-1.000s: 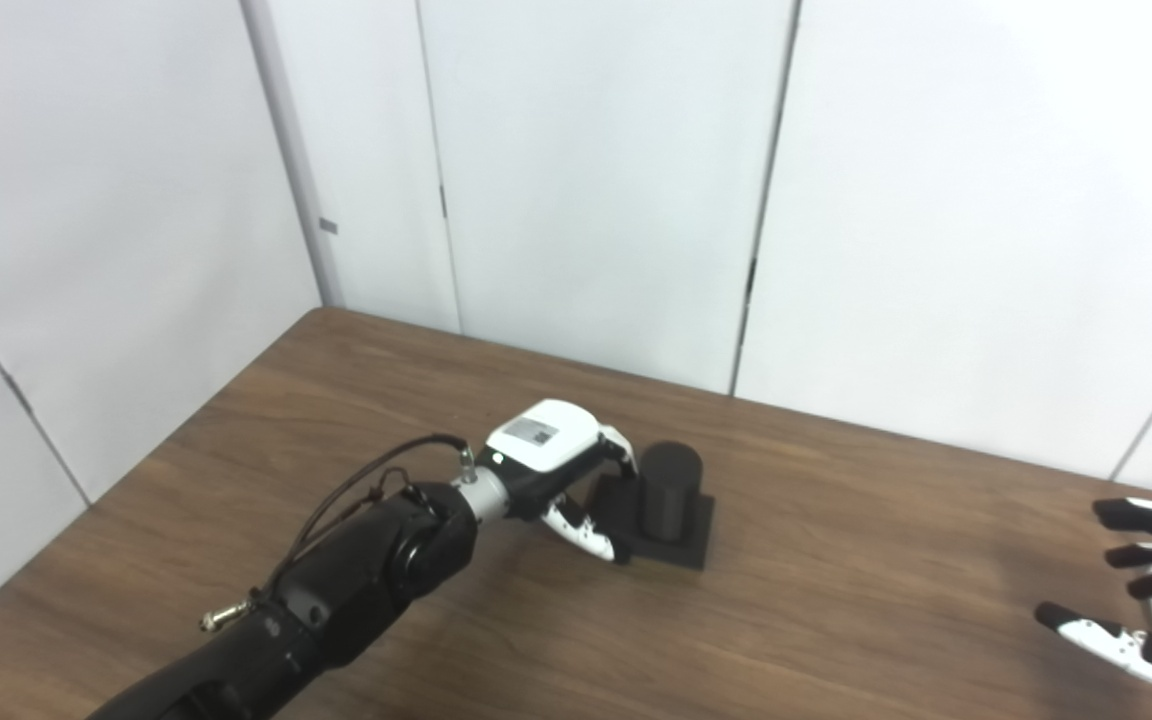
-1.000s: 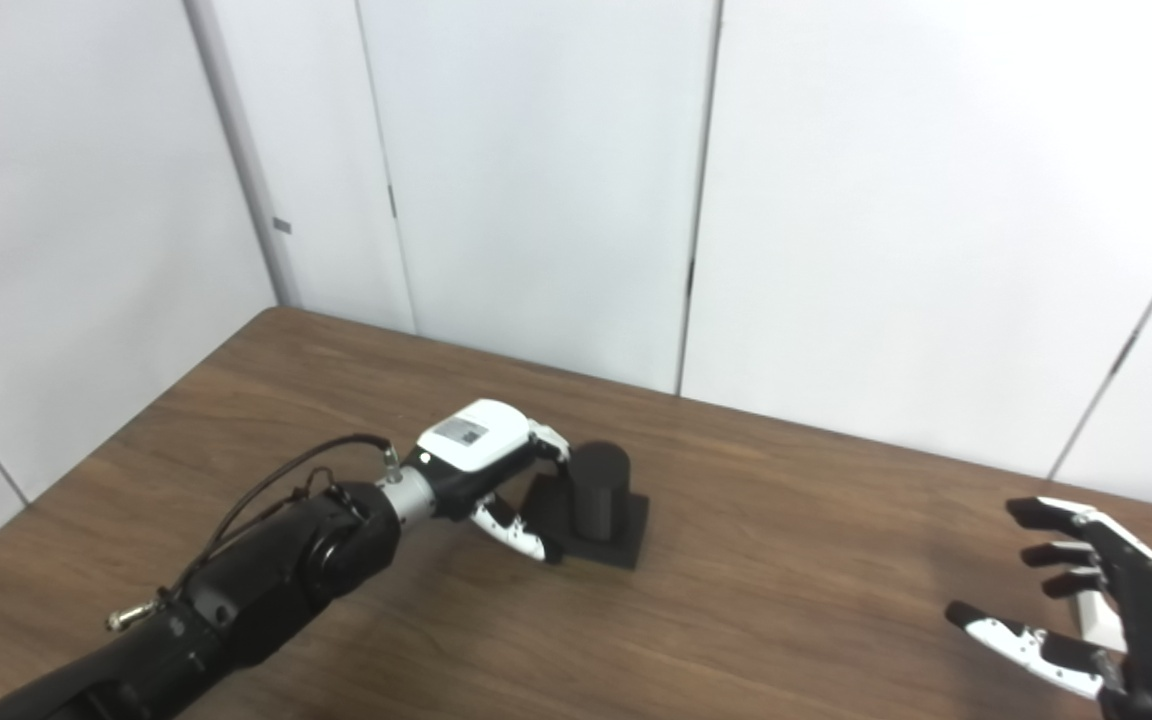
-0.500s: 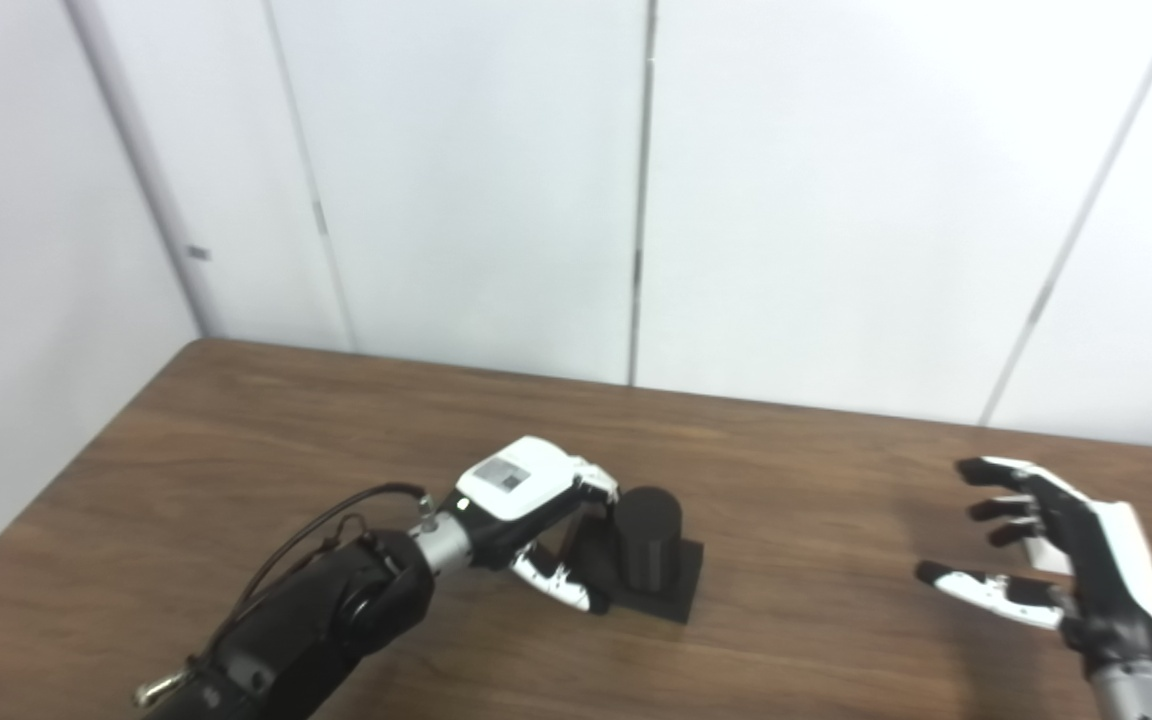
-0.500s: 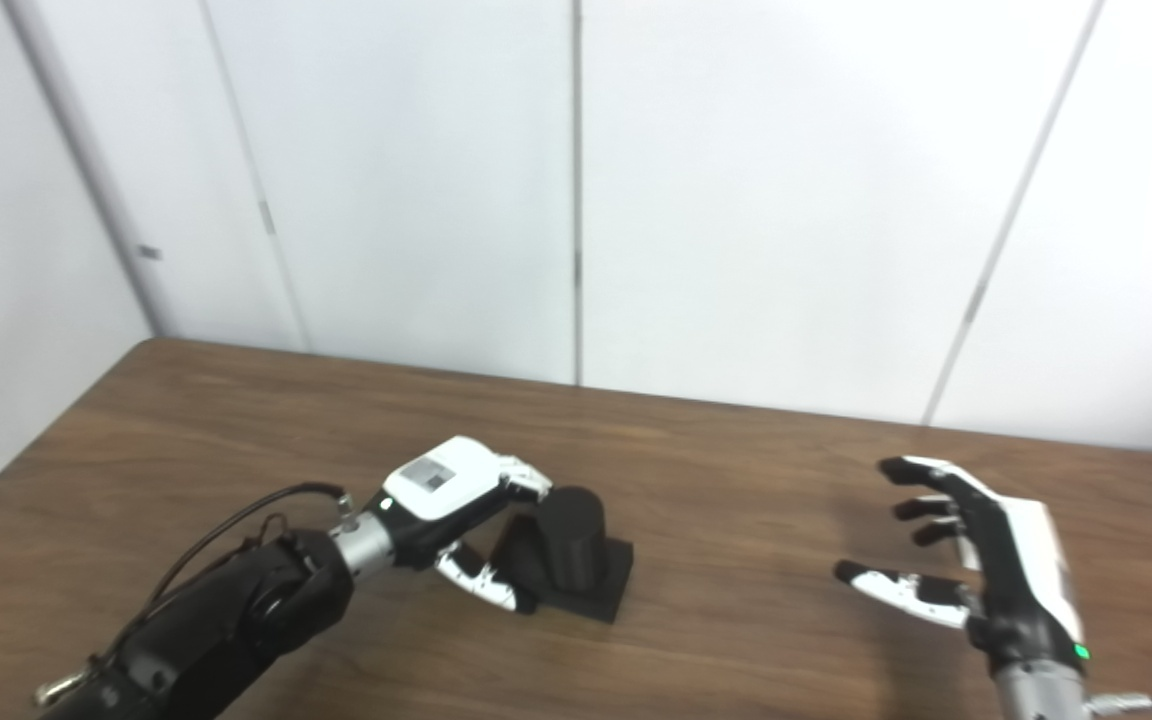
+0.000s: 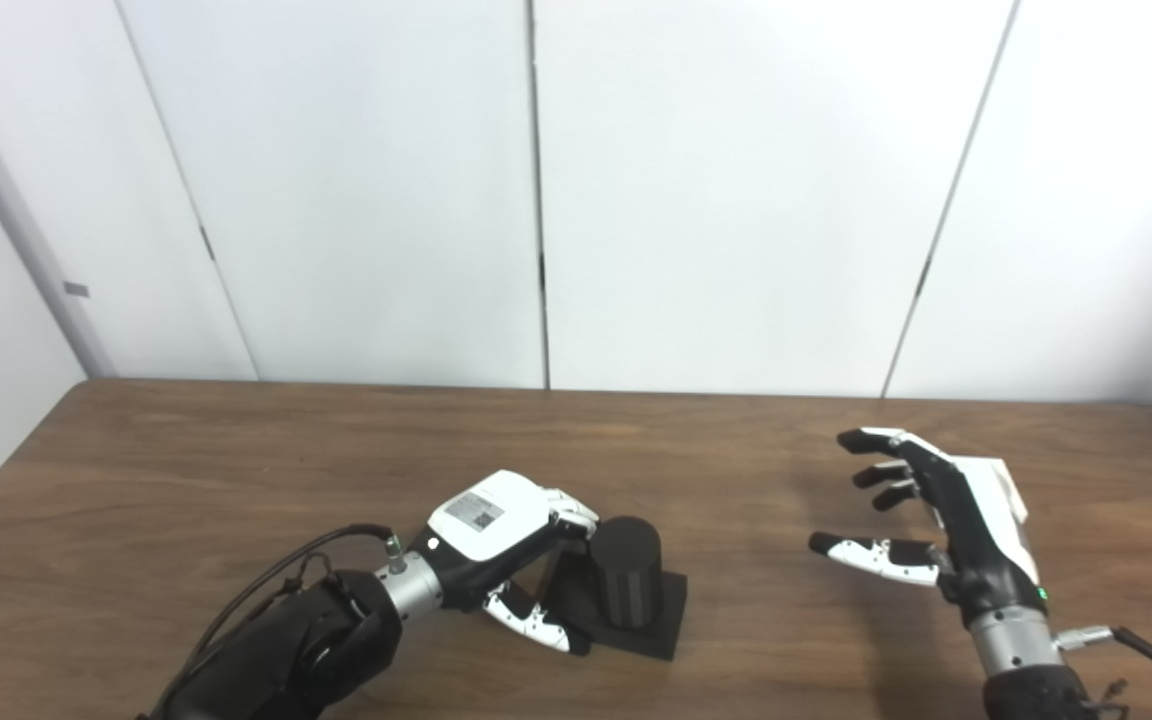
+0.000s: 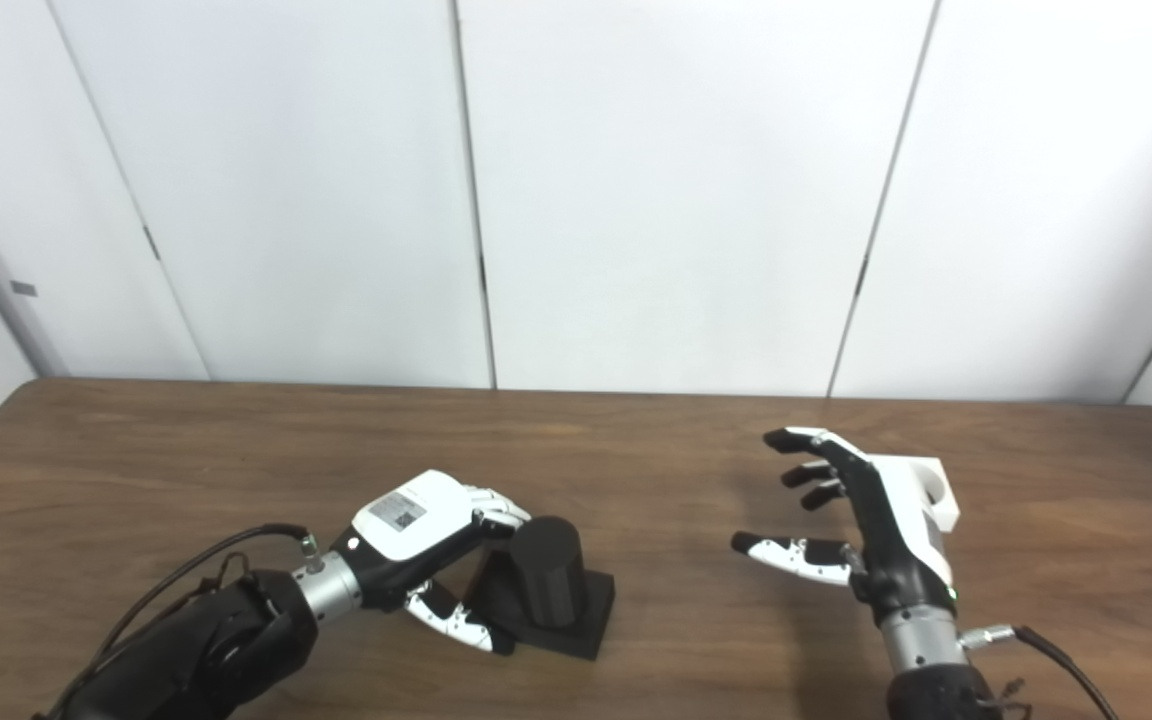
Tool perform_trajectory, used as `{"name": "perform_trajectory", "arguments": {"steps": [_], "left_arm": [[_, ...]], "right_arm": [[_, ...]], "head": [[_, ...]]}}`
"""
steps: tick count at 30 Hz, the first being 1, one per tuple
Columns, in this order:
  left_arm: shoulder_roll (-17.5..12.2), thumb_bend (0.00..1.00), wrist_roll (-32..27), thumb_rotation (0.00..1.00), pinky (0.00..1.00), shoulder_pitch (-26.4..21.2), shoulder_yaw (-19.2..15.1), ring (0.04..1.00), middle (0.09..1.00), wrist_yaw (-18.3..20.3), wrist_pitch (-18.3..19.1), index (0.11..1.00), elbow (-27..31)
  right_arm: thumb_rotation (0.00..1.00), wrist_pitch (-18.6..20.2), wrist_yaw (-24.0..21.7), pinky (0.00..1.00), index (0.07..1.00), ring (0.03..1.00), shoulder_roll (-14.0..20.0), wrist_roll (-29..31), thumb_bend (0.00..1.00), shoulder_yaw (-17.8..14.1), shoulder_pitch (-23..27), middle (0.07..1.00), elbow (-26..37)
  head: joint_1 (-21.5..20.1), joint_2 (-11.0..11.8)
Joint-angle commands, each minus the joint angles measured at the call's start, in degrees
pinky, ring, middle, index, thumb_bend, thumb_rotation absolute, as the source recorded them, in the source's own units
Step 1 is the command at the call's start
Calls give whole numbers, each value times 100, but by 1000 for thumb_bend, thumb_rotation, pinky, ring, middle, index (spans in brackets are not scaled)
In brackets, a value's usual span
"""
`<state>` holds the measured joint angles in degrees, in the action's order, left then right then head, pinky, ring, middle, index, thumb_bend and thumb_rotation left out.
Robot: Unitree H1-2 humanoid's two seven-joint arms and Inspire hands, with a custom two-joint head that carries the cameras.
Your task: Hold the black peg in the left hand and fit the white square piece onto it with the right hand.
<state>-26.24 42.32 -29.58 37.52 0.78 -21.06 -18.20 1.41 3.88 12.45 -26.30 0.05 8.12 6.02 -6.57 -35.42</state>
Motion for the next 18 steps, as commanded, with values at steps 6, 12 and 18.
{"name": "perform_trajectory", "arguments": {"steps": [6, 12, 18], "left_arm": [[-108, 521, 578, 78, 744, 252, 505, 819, 799, 650, -105, 494, -151], [-187, 522, 583, 76, 743, 277, 525, 817, 800, 632, -118, 493, -198], [-266, 522, 567, 74, 745, 326, 524, 808, 794, 473, -292, 493, -255]], "right_arm": [[105, 862, -1273, 645, 758, 775, 996, -641, 710, 253, 598, 826, 856], [132, 1505, -2569, 615, 781, 797, 1985, -1212, 824, 655, 1261, 858, 988], [122, 1689, -3092, 727, 782, 856, 2397, -1662, 883, 969, 1841, 883, 567]], "head": [[-697, 131], [-1329, 362], [-1741, 522]]}}
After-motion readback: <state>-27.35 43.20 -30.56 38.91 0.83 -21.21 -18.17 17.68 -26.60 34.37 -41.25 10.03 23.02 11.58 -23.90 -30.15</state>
